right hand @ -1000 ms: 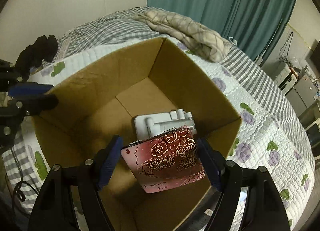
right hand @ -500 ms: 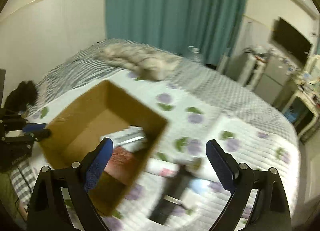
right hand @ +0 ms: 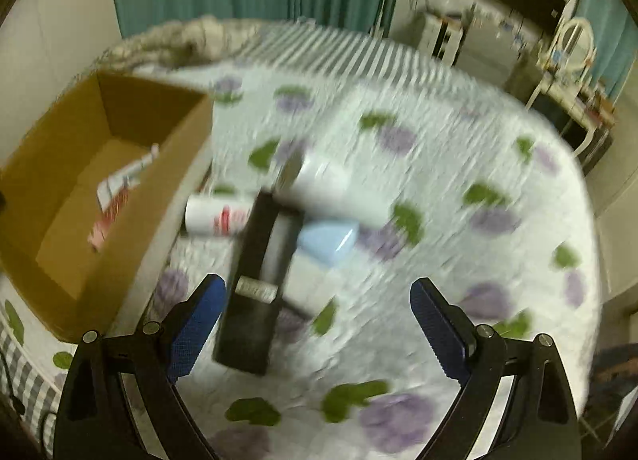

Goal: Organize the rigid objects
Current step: 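Place the pink compact into the box beside the charger, release, then grasp the black TV remote with the right gripper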

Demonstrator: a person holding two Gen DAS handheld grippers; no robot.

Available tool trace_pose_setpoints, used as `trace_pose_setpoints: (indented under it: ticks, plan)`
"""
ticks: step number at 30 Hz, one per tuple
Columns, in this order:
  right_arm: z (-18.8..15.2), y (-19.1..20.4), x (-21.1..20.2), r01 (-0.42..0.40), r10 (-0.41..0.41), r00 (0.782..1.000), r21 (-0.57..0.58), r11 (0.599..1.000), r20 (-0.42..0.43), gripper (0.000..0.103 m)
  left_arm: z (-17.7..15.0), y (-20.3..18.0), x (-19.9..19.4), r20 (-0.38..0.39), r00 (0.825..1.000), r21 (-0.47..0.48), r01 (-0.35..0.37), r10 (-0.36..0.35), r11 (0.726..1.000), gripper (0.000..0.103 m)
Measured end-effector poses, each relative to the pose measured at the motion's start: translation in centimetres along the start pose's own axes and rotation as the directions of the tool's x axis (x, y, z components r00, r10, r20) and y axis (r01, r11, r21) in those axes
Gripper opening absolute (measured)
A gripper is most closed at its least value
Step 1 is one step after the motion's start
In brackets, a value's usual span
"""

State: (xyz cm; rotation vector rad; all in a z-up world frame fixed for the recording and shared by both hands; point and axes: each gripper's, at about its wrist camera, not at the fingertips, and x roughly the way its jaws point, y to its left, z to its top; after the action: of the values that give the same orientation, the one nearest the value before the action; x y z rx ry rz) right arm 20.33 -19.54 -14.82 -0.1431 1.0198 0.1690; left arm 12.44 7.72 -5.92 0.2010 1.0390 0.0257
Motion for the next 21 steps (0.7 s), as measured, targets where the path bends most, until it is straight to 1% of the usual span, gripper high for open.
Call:
trace_pose_setpoints:
  ticks: [2, 4, 5, 6, 10, 11, 12, 14, 18, 21]
  plan:
    - [-0.2, 0.5, 1.2, -0.016, 0.016, 1.0, 0.006, 1.0, -0.019, 0.087, 0.0, 0.0, 0.0, 0.0, 1.0, -0.001, 0.001, -0.001, 1.0, 0.007]
    - [-0.1, 0.9, 2.2, -0.022, 0.023, 0.999, 0.014, 1.0, -0.034, 0.085, 0.0, 0.0, 0.0, 0.001, 1.0, 0.002, -0.001, 0.001, 1.0, 0.007]
    - [0.0, 1.1, 2.7, -0.023, 0.023, 0.999, 0.02, 1.0, -0.042, 0.082, 0.0, 0.0, 0.0, 0.002, 1.0, 0.002, -0.001, 0.001, 1.0, 0.007]
    - [0.2, 1.2, 3.2, -0.027, 0.029, 0.998, 0.028, 0.999, -0.053, 0.077, 0.0, 0.0, 0.0, 0.002, 1.0, 0.003, -0.001, 0.001, 1.0, 0.007]
    - [0.0, 2.0, 4.5, -0.03, 0.032, 0.996, 0.031, 0.999, -0.081, 0.07, 0.0, -0.1, 0.0, 0.003, 1.0, 0.004, -0.001, 0.001, 1.0, 0.007]
    - [0.0, 2.2, 4.9, -0.029, 0.031, 0.996, 0.025, 0.999, -0.089, 0.062, 0.0, -0.1, 0.0, 0.003, 1.0, 0.004, -0.001, 0.001, 1.0, 0.007]
    - [0.1, 2.5, 5.1, -0.035, 0.036, 0.995, 0.016, 0.999, -0.095, 0.057, 0.0, -0.1, 0.0, 0.003, 1.0, 0.004, -0.002, 0.002, 1.0, 0.007]
    - [0.2, 3.0, 5.4, -0.012, 0.012, 0.996, -0.006, 1.0, -0.091, 0.056, 0.0, -0.1, 0.0, 0.002, 1.0, 0.003, -0.002, 0.002, 1.0, 0.007]
    - [0.4, 4.2, 5.9, 0.021, -0.026, 0.997, -0.069, 0.997, -0.075, 0.047, 0.1, 0.0, 0.0, 0.001, 1.0, 0.001, 0.003, -0.003, 1.0, 0.007]
    - [0.1, 4.5, 5.7, 0.038, -0.043, 0.998, -0.09, 0.995, -0.054, 0.046, 0.1, 0.0, 0.0, 0.001, 1.0, 0.002, 0.002, -0.002, 1.0, 0.007]
